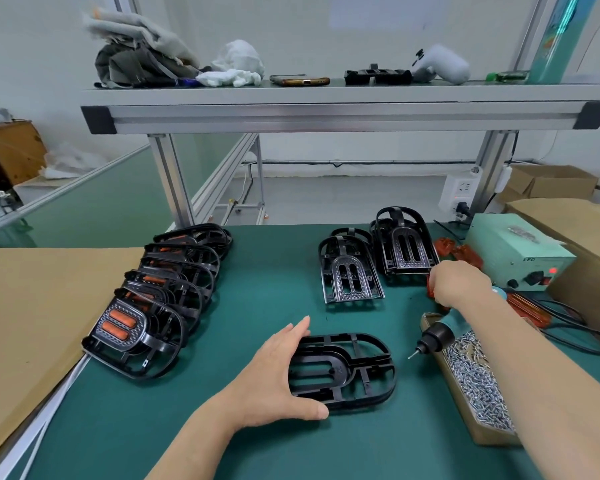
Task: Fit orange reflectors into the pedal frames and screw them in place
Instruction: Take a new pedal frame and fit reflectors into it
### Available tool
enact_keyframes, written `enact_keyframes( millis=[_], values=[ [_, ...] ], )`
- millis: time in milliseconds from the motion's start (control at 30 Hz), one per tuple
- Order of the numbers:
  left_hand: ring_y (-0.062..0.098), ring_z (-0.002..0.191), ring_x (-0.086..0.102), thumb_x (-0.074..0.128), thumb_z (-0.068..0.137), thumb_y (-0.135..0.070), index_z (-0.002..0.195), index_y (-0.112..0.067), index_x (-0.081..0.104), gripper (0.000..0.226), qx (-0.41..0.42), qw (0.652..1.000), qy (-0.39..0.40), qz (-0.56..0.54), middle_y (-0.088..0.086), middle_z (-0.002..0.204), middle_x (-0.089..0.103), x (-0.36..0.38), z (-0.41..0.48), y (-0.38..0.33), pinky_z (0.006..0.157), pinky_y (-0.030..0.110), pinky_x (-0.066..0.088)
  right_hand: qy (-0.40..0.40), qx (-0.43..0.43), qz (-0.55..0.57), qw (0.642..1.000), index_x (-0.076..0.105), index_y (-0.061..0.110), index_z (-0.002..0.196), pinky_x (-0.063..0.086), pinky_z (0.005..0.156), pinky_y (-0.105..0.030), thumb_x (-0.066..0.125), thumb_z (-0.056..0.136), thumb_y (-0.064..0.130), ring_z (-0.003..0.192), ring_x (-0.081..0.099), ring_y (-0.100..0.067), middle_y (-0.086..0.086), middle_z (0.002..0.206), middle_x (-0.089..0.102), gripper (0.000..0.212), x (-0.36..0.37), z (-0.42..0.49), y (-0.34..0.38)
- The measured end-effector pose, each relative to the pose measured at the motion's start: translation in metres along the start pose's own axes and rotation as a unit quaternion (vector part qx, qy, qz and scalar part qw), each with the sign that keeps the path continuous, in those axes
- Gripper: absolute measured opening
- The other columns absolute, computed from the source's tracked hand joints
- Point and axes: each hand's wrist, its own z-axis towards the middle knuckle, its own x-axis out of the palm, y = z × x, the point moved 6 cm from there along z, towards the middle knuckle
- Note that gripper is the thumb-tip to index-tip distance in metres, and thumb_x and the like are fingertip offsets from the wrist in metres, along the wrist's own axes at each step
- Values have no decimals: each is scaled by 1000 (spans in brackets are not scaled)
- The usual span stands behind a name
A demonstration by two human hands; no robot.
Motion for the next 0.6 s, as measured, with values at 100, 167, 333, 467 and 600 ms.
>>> enact_keyframes(
  millis=[100, 167, 333, 467, 600],
  values=[
    [-7, 147, 6, 80, 57, -65, 154, -46, -2, 128, -1, 1000, -1, -2, -48, 140, 13, -1, 0, -1, 124, 35, 17, -13, -6, -13, 1000, 71, 11, 103, 48, 70, -34, 61, 81, 4, 80, 59, -30, -7, 89, 60, 25, 1, -2, 0],
    [-7, 147, 6, 80, 57, -64, 155, -46, -2, 128, -3, 1000, -3, -3, -45, 142, 16, -1, 0, -2, 124, 35, 17, -20, -10, -3, 1000, 67, 10, 99, 49, 70, -34, 62, 84, 7, 80, 59, -30, -8, 87, 59, 16, 0, -2, -1],
    [-6, 147, 6, 79, 57, -65, 155, -44, -1, 129, -4, 1000, -5, -8, -32, 152, 19, -1, -1, -4, 124, 35, 17, -27, -36, 101, 994, 59, 12, 79, 52, 72, -33, 57, 89, 11, 76, 58, -30, -9, 79, 60, 10, -11, -4, 1],
    [-8, 147, 5, 79, 57, -66, 155, -44, -1, 128, -9, 1000, -1, -21, -39, 146, 19, -1, -1, -4, 124, 33, 16, -3, -56, 244, 968, 50, 11, 67, 46, 60, -28, 60, 90, 15, 65, 50, -24, -6, 67, 52, 26, -24, -13, 3],
    [-14, 145, -8, 76, 62, -68, 154, -46, 7, 118, -12, 998, -32, -45, -40, 148, 15, -5, -1, -5, 122, 26, 9, 30, -110, 456, 883, 65, 4, 73, 39, 59, -26, 69, 92, 18, 64, 52, -16, -13, 70, 65, 24, -39, -45, 15]
  ],
)
